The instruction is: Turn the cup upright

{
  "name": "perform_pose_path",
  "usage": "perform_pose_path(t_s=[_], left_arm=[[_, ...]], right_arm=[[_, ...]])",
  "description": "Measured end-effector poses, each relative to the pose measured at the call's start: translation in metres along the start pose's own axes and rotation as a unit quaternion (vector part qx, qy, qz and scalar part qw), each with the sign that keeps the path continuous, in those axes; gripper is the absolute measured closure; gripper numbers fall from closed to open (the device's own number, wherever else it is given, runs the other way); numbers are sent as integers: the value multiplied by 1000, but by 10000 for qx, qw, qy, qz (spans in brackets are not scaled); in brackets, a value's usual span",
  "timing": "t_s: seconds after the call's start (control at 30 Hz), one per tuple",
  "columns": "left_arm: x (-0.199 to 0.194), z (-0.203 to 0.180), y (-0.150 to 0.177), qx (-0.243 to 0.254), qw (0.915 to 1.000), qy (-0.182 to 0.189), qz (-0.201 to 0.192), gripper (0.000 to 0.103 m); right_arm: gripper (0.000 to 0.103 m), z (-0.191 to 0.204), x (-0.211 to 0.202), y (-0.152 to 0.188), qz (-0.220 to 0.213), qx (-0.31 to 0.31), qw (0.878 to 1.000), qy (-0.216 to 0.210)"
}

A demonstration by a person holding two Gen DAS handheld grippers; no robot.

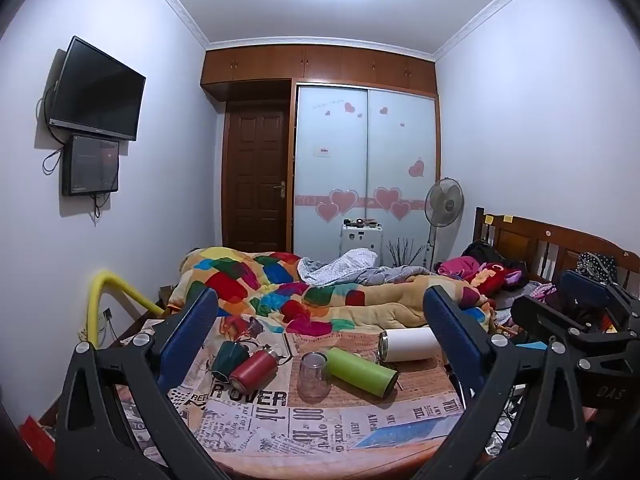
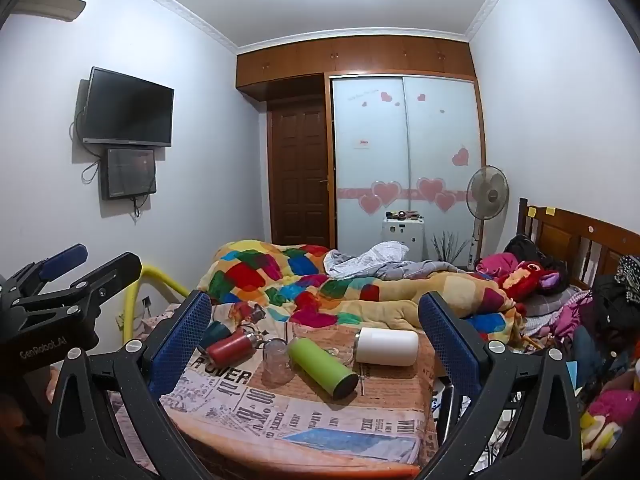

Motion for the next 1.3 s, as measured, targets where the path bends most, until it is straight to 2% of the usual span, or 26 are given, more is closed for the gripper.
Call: perform_pose_path(t_s=[1.3], left_arm=[[5,-2,6,-56,9999,105,9,0]], right_arm=[[0,2,0,-3,60,-43,10000,-26]])
Point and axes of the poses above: each gripper's, at about its wrist camera, not at the fingertips, and x roughly the way its jaws point, z to its left, y to its underside, the point moved 5 cm from there along x, roughly the way its jaws point, and after that the axes turned 10 degrees about -x, right-handed, at the moved point
